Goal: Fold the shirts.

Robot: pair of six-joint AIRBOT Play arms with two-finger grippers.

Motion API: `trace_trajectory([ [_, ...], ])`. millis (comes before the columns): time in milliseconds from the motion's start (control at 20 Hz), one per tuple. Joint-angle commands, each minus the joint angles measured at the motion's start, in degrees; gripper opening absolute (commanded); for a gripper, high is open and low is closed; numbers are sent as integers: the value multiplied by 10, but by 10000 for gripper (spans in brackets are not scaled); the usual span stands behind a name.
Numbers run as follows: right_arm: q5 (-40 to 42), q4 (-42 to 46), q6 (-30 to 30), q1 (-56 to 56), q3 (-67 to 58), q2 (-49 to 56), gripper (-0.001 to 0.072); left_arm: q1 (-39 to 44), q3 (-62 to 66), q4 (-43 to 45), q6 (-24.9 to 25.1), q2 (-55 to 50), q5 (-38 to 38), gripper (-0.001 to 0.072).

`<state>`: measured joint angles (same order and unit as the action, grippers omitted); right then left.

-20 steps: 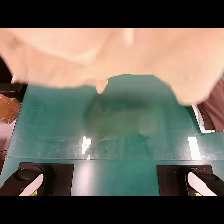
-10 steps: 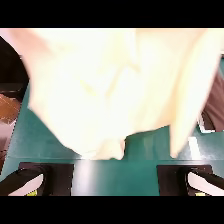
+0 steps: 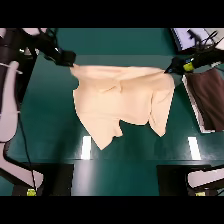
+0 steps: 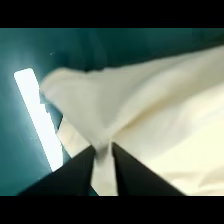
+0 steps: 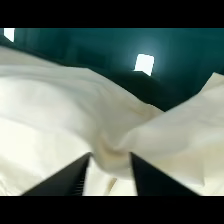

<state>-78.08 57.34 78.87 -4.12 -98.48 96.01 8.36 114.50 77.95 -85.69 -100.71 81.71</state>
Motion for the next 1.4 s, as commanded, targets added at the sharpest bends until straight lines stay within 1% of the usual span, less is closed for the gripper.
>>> trace_trajectory([
  [0, 24, -10, -3, 12, 6, 23, 458, 0, 2, -1, -9, -46, 0, 548],
  [50, 16, -17, -3, 19, 6, 16, 451, -4, 1, 1, -9, -39, 6, 513],
  [100, -3, -27, -7, 29, 6, 7, 450, -11, 1, 1, -9, -30, 17, 501],
  [150, -37, -33, -20, 40, 7, -5, 448, -21, 1, 0, -9, -19, 33, 501],
  [200, -65, -41, -34, 50, 14, -19, 427, -31, 0, 0, -9, -9, 50, 501],
  [250, -79, -43, -40, 58, 36, -41, 425, -44, -15, -5, -9, 9, 59, 501],
  [350, -78, -55, -51, 70, 112, -99, 426, -65, -86, -30, -8, 54, 50, 501],
  [400, -74, -57, -56, 72, 153, -128, 426, -74, -143, -35, -8, 83, 37, 502],
  [500, -63, -81, -73, 72, 233, -181, 426, -85, -280, -36, -9, 148, -11, 502],
  [650, -35, -118, -80, 66, 317, -237, 425, -92, -513, -55, -9, 249, -115, 501],
  [700, -25, -129, -81, 66, 336, -251, 426, -92, -577, -83, -9, 272, -151, 502],
  [800, -11, -148, -81, 64, 361, -268, 426, -92, -668, -152, -7, 294, -215, 502],
  [900, 0, -157, -81, 64, 378, -280, 426, -92, -717, -236, 26, 295, -266, 501],
  [1000, -1, -158, -81, 64, 378, -282, 425, -87, -742, -313, 72, 295, -303, 502],
  [1050, -1, -158, -81, 64, 378, -282, 426, -80, -748, -325, 84, 295, -320, 501],
  [1250, -1, -157, -81, 65, 378, -282, 425, -26, -750, -325, 77, 294, -375, 499],
  [1300, -3, -155, -81, 65, 378, -282, 426, -21, -750, -325, 75, 294, -379, 474],
  [1350, -8, -151, -81, 69, 378, -282, 426, -21, -750, -325, 69, 294, -377, 270],
])
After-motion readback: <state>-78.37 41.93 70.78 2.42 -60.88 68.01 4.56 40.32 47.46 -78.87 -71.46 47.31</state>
